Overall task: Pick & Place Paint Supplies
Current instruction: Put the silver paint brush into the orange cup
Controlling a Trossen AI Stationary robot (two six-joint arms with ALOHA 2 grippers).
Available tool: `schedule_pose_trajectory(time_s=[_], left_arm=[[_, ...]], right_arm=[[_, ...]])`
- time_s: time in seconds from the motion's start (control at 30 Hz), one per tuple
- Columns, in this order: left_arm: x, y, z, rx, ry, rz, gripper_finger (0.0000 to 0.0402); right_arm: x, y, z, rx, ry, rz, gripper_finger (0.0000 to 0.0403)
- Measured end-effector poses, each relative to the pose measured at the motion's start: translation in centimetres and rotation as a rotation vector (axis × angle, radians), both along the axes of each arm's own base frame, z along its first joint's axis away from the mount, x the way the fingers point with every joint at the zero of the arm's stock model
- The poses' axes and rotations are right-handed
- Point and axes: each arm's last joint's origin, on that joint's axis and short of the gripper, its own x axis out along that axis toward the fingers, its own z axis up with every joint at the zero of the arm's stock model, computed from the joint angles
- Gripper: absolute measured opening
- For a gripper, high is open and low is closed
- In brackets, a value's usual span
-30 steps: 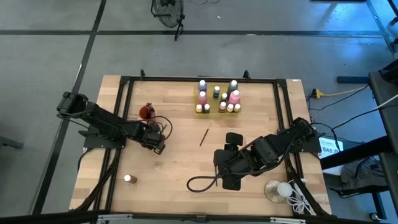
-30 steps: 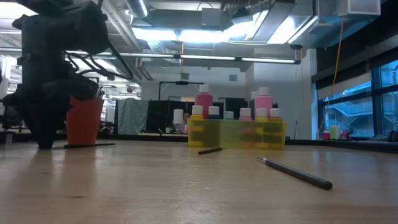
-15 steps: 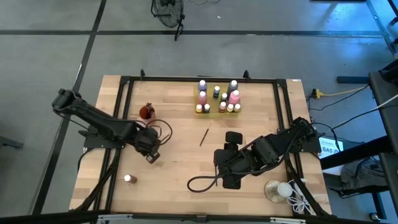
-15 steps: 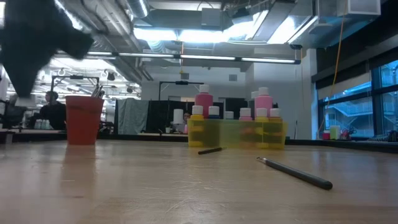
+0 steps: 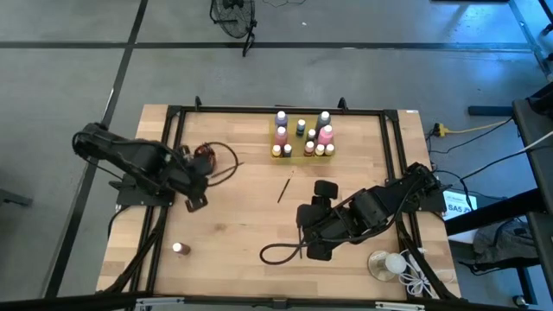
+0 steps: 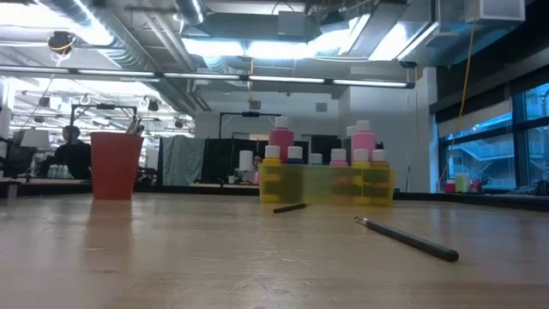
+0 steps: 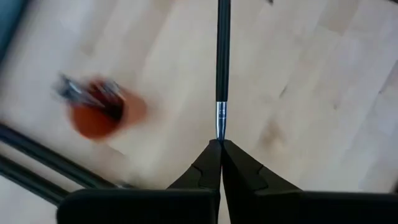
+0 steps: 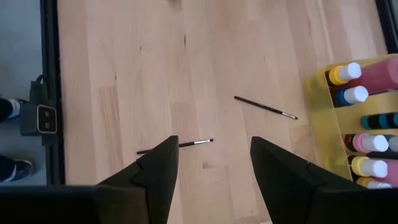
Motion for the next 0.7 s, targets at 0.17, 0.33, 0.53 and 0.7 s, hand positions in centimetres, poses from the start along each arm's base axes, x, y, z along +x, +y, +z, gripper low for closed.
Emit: schedule_pose_trajectory(time_s=[0.17,0.33,0.53,0.7], left_arm=[[1.1,1.0,1.4,0.141,-0.01,-0.129,0.0002],[2.0,2.7,1.3,0.412,0.083,-0.287,0.0002],[2.6,5.5,1.5,0.741,0.33,-0.485,0.0002],[2.4,6.9,2.1,0.986,0.6,-0.655,0.0002]], right_arm=[[0.0,0.0,0.0,0.015,-0.02,-0.06,0.0203],[0.1,0.0,0.0,0.045,-0.04,-0.123,0.0203],[0.1,0.0,0.0,0.089,-0.06,-0.198,0.0203],[0.4,0.1,0.0,0.121,-0.094,-0.255,0.0203]])
